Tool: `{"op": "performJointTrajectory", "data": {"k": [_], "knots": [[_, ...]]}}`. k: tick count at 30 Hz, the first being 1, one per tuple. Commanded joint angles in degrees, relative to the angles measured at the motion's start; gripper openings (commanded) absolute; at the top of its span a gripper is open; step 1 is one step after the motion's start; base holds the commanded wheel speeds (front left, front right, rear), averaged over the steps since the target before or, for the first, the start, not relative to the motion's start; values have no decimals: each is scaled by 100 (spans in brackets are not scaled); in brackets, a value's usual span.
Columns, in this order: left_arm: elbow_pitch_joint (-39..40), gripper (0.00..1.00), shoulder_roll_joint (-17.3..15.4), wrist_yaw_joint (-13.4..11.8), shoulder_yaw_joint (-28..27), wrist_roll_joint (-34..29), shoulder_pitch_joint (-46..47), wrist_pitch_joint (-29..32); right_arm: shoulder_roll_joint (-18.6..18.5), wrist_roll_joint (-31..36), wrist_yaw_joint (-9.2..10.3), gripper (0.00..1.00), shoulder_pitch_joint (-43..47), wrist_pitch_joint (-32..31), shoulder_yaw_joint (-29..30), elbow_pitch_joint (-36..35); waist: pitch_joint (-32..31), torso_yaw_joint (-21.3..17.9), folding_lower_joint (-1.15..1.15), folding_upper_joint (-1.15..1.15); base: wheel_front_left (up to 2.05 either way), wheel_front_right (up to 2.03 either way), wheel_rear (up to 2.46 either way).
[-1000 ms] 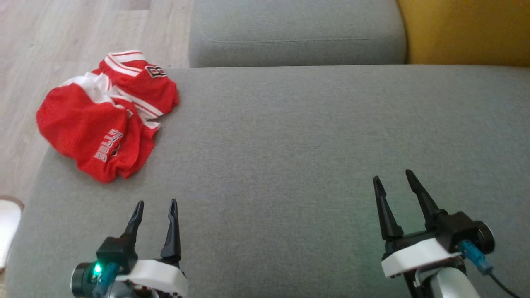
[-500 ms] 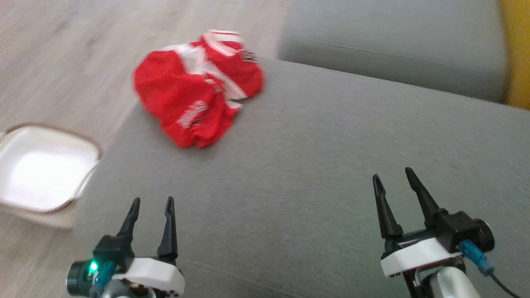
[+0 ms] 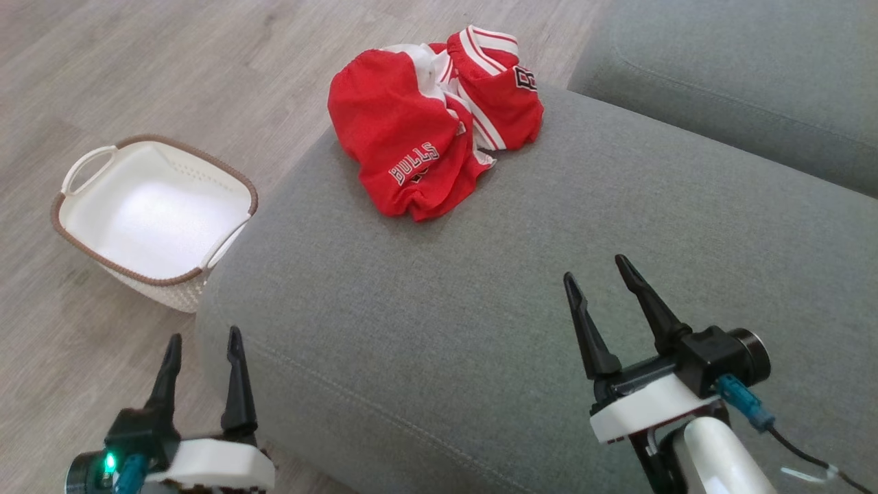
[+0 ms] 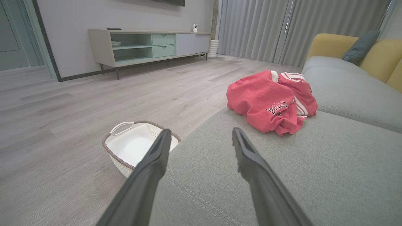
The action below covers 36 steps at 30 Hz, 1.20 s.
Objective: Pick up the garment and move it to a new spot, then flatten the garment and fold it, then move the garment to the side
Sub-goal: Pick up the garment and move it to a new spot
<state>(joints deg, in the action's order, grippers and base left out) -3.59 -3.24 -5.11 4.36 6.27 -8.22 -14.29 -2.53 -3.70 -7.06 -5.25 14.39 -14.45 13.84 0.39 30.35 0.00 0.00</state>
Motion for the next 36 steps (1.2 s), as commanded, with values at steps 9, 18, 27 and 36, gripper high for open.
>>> {"op": "performJointTrajectory", "data": {"k": [9, 18, 27, 36], "knots": [[314, 100, 22, -81, -240, 106, 49, -71, -34, -19, -43, 100, -224, 61, -215, -117, 25, 11, 0, 0, 0, 0, 0], [184, 100, -180, 118, -265, -91, 424, -71, -34, 61, -43, 100, -65, 61, 89, -256, 183, 17, 0, 0, 0, 0, 0], [-194, 100, -1129, 609, -346, -345, 2580, 73, -34, 563, -43, 100, -216, 61, 459, -575, 1152, -571, 0, 0, 0, 0, 0], [-1245, 100, -1544, 1063, -113, -236, 4507, 851, -34, 932, -43, 100, -543, 61, 404, -653, 1938, -1258, 0, 0, 0, 0, 0]]}}
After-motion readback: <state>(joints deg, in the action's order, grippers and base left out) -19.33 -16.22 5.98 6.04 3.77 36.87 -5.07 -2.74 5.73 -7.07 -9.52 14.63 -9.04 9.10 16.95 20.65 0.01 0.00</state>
